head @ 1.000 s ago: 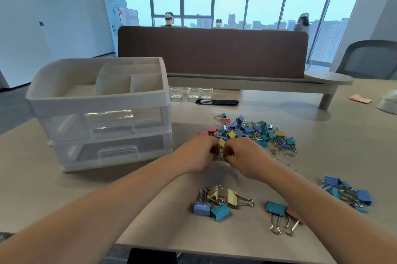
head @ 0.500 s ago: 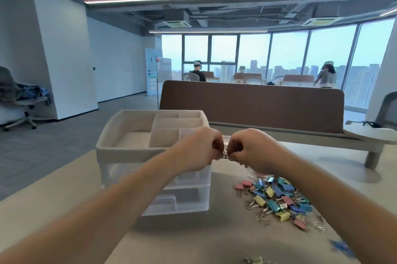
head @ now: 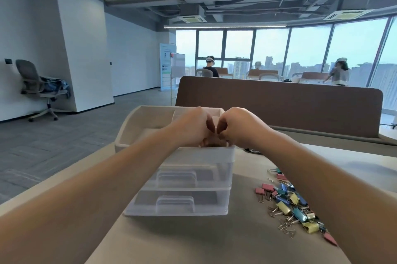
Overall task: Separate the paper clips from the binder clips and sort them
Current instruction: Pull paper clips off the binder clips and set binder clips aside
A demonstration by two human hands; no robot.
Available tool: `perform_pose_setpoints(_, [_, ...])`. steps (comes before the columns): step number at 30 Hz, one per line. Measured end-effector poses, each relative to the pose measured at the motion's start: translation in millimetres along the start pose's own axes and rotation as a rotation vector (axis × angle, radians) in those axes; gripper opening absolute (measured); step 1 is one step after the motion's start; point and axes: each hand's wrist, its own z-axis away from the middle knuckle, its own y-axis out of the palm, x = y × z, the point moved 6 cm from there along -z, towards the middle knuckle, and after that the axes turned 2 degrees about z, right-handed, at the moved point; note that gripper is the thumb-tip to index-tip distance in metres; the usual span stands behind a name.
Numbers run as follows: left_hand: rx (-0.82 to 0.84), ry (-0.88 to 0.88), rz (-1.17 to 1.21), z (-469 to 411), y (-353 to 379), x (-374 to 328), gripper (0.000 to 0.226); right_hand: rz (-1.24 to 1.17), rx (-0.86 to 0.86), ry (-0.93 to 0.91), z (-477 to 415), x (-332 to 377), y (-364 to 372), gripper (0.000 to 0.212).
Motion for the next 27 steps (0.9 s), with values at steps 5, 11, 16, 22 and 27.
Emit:
perform_pose_setpoints(5, [-0.014,-0.012,-0.003,-5,2,3,0.019,-0.064,0.012,0.013,2,-4,-3,0.026])
perform_pose_setpoints(11, [-0.150,0.032,0.106,7,-2,-19,0.014,-0.148,-0.026,0.021,22,-15,-7,0.021])
perform_pose_setpoints(16, [-0.170,0.114,0.188,23,22,-62,0.011,-0.156,-0.002,0.089,58,-48,-4,0.016])
perform_pose_setpoints(22, [0.029,0.182,0.211,25,101,-100,0.012,-0.115,0.154,0.224,111,-112,31,0.008])
perform_pose_setpoints(27, [0.184,0.167,0.150,12,171,-110,0.008,-0.080,0.218,0.310,146,-161,63,0.009])
